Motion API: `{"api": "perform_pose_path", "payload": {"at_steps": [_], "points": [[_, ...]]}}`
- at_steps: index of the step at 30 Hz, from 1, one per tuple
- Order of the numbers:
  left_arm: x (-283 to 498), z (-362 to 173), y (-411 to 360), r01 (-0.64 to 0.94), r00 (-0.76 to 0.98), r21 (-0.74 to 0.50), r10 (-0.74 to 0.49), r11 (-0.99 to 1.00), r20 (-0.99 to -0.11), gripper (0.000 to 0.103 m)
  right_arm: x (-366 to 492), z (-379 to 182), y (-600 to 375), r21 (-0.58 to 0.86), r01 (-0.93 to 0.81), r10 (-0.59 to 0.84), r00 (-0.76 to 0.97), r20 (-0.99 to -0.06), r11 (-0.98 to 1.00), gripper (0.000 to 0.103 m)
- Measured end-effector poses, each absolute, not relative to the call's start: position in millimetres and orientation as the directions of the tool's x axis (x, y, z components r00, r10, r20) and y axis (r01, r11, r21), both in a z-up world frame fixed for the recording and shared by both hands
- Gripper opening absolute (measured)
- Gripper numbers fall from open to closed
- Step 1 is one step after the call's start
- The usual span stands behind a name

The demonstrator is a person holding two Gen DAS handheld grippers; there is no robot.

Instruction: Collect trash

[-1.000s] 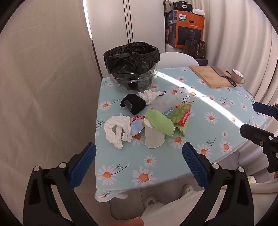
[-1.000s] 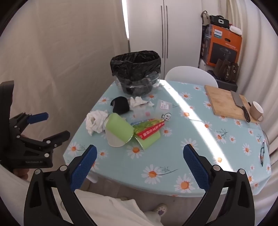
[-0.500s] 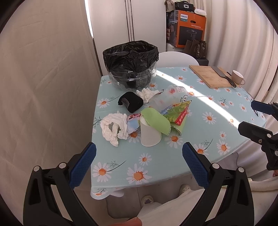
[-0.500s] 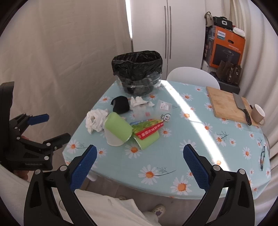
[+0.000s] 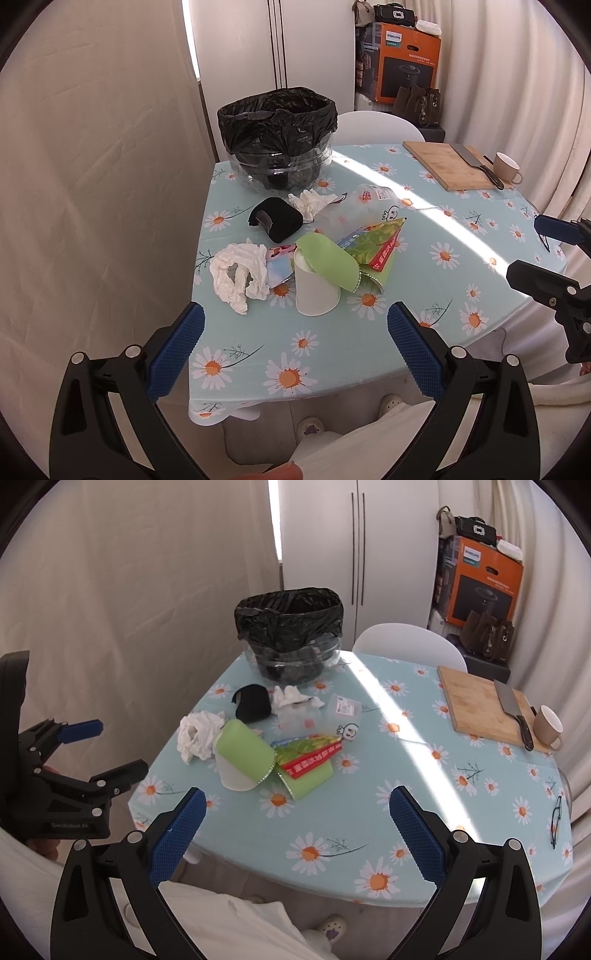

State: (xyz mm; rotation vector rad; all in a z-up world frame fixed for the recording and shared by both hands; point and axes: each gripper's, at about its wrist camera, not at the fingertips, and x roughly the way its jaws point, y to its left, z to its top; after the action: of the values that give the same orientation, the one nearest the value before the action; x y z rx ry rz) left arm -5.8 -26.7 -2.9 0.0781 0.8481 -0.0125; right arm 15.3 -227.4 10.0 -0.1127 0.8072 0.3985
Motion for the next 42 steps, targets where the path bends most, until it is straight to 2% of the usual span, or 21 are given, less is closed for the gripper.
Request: {"api": "perform_pose_path", "payload": {"at_steps": [42], "points": [[0.5,-6.9,-21.7,0.05,0.65,0.056,0.01,0.997,-0.76,0.097,13.7,1.6,-224.8,0.059,-0.403,0.313,0.601,-0.735,0.913,0.095]]}}
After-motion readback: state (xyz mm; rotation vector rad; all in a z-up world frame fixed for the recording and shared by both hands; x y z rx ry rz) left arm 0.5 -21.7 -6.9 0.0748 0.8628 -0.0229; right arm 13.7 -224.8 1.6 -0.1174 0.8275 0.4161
